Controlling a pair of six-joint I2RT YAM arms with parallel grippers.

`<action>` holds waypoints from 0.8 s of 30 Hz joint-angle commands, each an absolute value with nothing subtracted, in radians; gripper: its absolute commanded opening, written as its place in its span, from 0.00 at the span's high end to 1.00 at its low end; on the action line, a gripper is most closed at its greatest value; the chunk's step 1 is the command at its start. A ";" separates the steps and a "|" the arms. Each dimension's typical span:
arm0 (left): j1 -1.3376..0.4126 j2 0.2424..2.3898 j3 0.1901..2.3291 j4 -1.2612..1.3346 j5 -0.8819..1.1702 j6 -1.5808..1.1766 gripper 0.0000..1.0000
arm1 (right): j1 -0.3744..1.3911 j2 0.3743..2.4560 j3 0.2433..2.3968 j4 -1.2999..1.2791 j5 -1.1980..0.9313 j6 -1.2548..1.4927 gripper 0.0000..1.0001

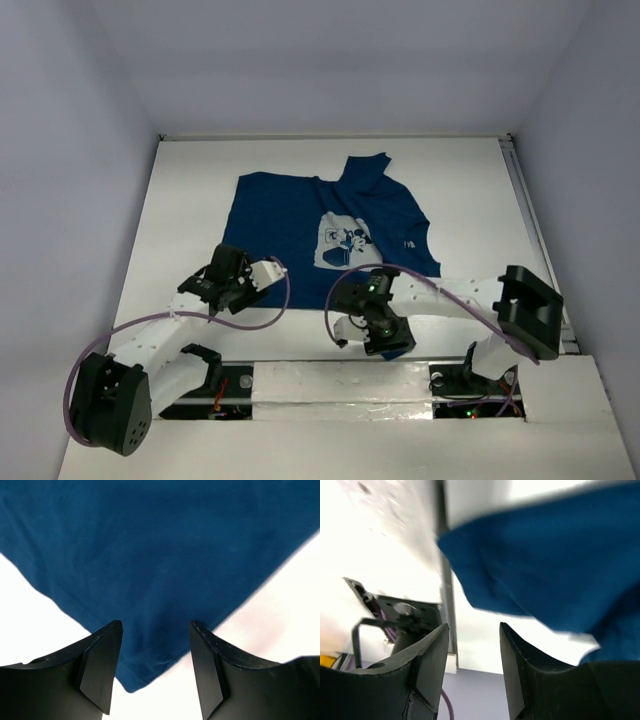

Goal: Fold and stack the t-shirts
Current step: Grap the side of the flattened tshirt closest away from the robot with both arms

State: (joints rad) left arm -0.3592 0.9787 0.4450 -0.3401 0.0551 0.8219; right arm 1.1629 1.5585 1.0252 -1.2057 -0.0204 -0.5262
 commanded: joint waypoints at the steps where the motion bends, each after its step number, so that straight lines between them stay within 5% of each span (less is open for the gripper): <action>1: -0.354 0.992 0.420 -0.261 -0.025 0.818 0.47 | 1.204 1.594 1.065 -1.209 -0.080 -0.511 0.49; 24: -0.206 1.045 0.402 -0.181 -0.005 0.896 0.47 | 1.273 1.905 1.120 -1.144 -0.123 -0.471 0.50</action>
State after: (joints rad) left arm -0.2245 1.0313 0.4004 -0.1883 -0.0261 0.8703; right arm 1.2648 1.8713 1.0981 -1.1782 -0.1135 -0.4770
